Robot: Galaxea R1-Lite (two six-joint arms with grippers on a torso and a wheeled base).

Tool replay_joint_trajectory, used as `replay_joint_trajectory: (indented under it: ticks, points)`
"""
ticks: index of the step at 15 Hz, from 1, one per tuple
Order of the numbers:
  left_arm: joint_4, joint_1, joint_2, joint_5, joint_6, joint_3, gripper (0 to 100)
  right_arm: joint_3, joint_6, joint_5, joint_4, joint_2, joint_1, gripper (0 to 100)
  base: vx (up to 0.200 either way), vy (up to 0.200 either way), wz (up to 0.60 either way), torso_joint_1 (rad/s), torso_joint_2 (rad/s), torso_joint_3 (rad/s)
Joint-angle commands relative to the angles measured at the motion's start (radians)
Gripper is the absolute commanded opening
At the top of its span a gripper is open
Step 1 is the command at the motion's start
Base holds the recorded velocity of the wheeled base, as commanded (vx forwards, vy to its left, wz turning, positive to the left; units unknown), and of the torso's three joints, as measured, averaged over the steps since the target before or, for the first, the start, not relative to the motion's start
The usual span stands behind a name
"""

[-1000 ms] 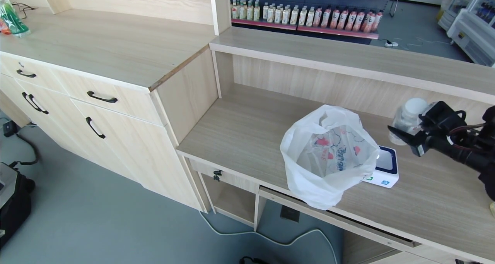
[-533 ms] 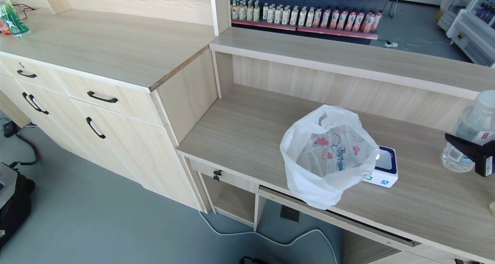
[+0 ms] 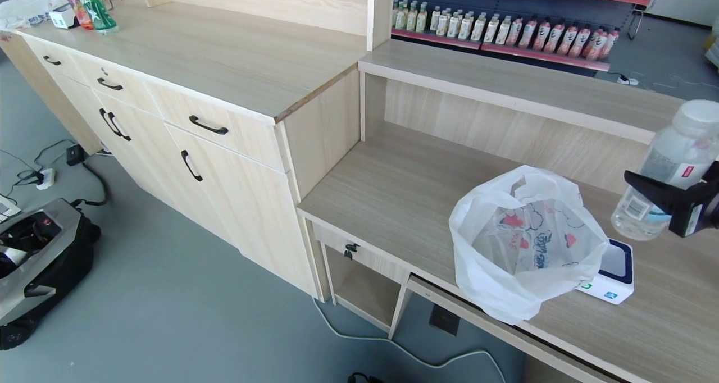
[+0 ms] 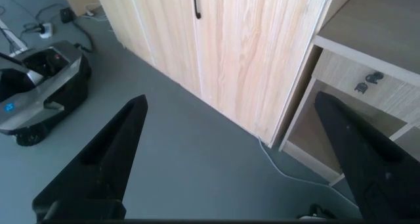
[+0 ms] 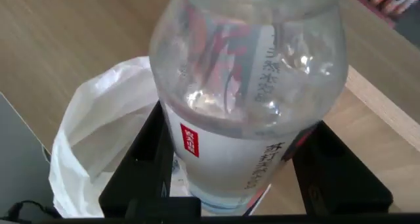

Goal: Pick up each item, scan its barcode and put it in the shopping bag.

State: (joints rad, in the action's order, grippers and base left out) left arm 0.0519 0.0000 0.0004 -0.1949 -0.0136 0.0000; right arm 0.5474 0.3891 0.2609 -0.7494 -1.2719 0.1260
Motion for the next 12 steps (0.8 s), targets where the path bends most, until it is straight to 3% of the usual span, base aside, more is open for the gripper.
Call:
replay_joint_trajectory:
  ticks: [1, 6, 12]
  points:
    - [0.0, 0.0, 0.0, 0.0, 0.0, 0.0, 100, 0.058, -0.078, -0.005, -0.064, -0.167, -0.1, 0, 0.0, 0.0, 0.0, 0.0, 0.0, 0.0]
    - [0.0, 0.0, 0.0, 0.0, 0.0, 0.0, 100, 0.035, -0.099, -0.006, -0.421, -0.575, -0.098, 0, 0.0, 0.0, 0.0, 0.0, 0.0, 0.0]
    - [0.0, 0.0, 0.0, 0.0, 0.001, 0.0, 100, 0.144, -0.227, -0.006, -0.487, -0.787, -0.077, 0, 0.0, 0.0, 0.0, 0.0, 0.0, 0.0]
